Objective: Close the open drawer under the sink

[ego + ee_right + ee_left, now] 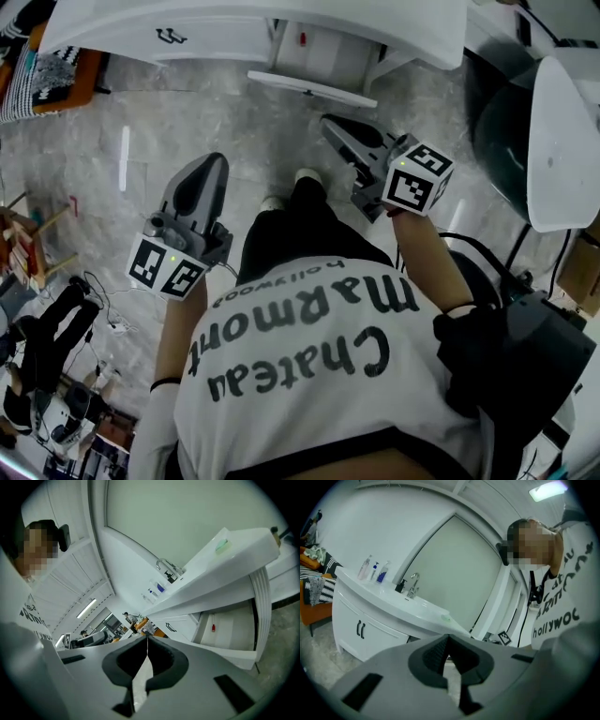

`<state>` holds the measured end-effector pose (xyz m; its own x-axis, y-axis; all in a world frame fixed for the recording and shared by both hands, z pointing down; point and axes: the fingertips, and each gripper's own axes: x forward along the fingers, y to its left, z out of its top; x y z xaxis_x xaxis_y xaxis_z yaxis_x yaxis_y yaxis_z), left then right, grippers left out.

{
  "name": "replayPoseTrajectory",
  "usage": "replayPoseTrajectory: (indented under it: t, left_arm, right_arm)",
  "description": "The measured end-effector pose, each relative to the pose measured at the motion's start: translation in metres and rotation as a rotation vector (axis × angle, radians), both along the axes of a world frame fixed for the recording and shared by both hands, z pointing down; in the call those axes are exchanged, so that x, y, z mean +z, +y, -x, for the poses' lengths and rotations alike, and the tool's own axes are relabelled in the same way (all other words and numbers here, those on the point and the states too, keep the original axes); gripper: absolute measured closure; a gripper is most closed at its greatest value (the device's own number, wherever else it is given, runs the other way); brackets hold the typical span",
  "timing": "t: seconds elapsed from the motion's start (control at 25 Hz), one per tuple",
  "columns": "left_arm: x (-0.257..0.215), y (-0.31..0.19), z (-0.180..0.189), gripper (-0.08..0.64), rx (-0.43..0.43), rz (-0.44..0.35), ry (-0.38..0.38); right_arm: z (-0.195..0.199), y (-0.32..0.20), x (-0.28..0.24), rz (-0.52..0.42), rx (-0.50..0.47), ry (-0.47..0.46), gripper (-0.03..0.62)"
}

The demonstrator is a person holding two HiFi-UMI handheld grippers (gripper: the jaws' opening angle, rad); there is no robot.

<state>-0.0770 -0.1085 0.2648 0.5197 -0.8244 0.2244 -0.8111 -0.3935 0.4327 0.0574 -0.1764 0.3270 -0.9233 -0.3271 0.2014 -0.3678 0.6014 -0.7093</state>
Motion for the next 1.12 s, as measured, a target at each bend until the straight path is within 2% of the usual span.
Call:
replayPoseTrajectory:
  t: [0.16, 0.36, 0.48, 0.64, 0.84, 0.96, 1.12]
  left_arm:
    - [0.035, 0.001, -0.009, 0.552, 0.055, 0.047, -0.056]
    - [0.068, 0.014, 0.002, 0.552, 0.023, 0.125, -0.004]
    - [0.085, 0.027, 0.007, 0.552, -0.004, 0.185, 0.005]
    - [0.104, 0.030, 0.016, 0.552, -0.024, 0.210, 0.012]
    - [0.138, 0.029, 0.010, 0.552, 0.018, 0.203, 0.079]
    - [0.165, 0.021, -0.003, 0.552, 0.101, 0.156, 0.112]
    - [0.200, 0.003, -0.018, 0.552, 0.238, 0.055, 0.112]
  right_arm:
    - [-0.004, 0.002, 0.030, 0.052, 0.011, 0.019, 0.583]
    - [-0.013, 0.005, 0.067, 0.132, 0.068, 0.034, 0.583]
    - [-0.017, 0.007, 0.081, 0.162, 0.088, -0.007, 0.581]
    - [-0.001, 0.011, 0.100, 0.172, 0.074, -0.070, 0.581]
    - [0.015, 0.017, 0.133, 0.132, 0.078, -0.076, 0.581]
    - [0.023, 0.013, 0.155, 0.078, 0.078, -0.106, 0.581]
    - [0.035, 0.006, 0.190, -0.015, 0.086, -0.106, 0.581]
